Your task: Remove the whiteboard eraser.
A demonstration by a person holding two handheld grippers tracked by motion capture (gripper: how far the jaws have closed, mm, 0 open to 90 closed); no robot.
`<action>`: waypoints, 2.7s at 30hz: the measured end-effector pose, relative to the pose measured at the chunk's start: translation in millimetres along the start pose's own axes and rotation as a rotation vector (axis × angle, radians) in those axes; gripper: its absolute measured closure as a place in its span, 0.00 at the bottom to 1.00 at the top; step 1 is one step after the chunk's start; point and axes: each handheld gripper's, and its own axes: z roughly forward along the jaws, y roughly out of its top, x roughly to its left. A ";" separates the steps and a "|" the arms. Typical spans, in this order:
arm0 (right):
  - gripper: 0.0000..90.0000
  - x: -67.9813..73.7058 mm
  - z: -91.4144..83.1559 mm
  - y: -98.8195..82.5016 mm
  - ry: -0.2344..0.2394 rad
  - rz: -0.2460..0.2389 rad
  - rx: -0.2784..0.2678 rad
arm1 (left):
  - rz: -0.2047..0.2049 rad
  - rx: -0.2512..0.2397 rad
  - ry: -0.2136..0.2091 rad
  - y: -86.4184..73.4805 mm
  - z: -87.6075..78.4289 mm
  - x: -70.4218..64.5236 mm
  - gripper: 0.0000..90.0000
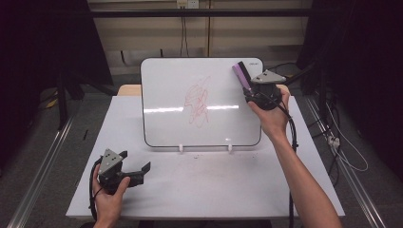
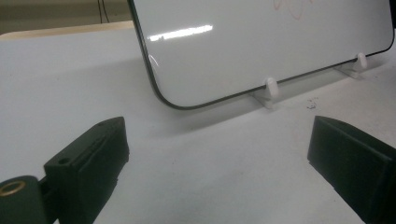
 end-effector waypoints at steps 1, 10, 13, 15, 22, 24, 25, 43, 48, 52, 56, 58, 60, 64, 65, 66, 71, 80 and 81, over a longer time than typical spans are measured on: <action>0.70 0.0 0.2 0.1 -0.001 0.000 -0.001 | -0.006 0.001 -0.002 -0.3 0.3 -0.4 0.06; 0.71 1.4 -0.6 0.6 -0.016 -0.010 0.002 | -0.009 0.004 -0.007 -0.6 0.3 -0.1 0.06; 0.72 1.7 -1.4 0.4 -0.017 -0.009 0.000 | -0.006 0.007 -0.004 -0.6 -0.1 1.1 0.06; 0.72 1.8 -2.0 -0.1 -0.018 -0.013 -0.004 | -0.009 0.009 -0.005 -0.9 0.2 1.2 0.06; 0.72 -2.2 -12.2 1.3 -0.013 -0.006 -0.032 | -0.008 0.002 -0.018 -0.7 0.9 -0.9 0.06; 0.72 -4.7 -13.6 -0.6 -0.011 0.003 -0.031 | -0.006 0.005 -0.014 -0.7 1.2 -0.9 0.06; 0.72 -4.7 -13.6 -0.6 -0.011 0.003 -0.031 | -0.006 0.007 -0.015 -0.7 1.4 -0.7 0.06; 0.72 8.8 -29.7 -22.4 0.093 0.014 -0.110 | -0.010 -0.006 -0.012 2.6 1.3 -3.1 0.06; 0.72 15.3 -34.5 -29.2 0.129 0.029 -0.141 | -0.008 -0.016 -0.017 6.6 3.7 -7.5 0.06; 0.72 17.6 -36.5 -41.3 0.192 0.099 -0.170 | -0.011 -0.033 -0.039 12.8 8.0 -13.9 0.06; 0.72 21.3 -40.4 -50.3 0.207 0.107 -0.191 | 0.012 -0.037 -0.061 19.3 13.3 -18.6 0.06; 0.72 22.6 -41.3 -52.1 0.214 0.112 -0.194 | 0.019 -0.037 -0.058 22.0 14.8 -20.7 0.06; 0.72 25.9 -42.7 -55.7 0.219 0.110 -0.195 | 0.012 -0.053 -0.052 25.2 16.3 -22.4 0.06; 0.72 33.6 -44.3 -61.9 0.233 0.106 -0.197 | 0.012 -0.091 -0.052 34.9 18.6 -26.8 0.06; 0.72 36.7 -45.3 -64.5 0.246 0.110 -0.204 | 0.012 -0.097 -0.056 37.0 19.6 -28.9 0.06; 0.72 38.8 -46.0 -65.5 0.248 0.107 -0.205 | 0.016 -0.102 -0.060 38.9 20.5 -30.9 0.06; 0.72 48.1 -49.8 -70.0 0.270 0.101 -0.218 | 0.011 -0.104 -0.096 43.7 27.2 -40.0 0.06; 0.72 67.9 -49.8 -79.3 0.333 0.115 -0.238 | -0.017 -0.127 -0.163 50.4 35.2 -48.2 0.05; 0.72 73.7 -50.3 -81.4 0.349 0.122 -0.248 | -0.031 -0.143 -0.173 51.6 35.9 -49.6 0.05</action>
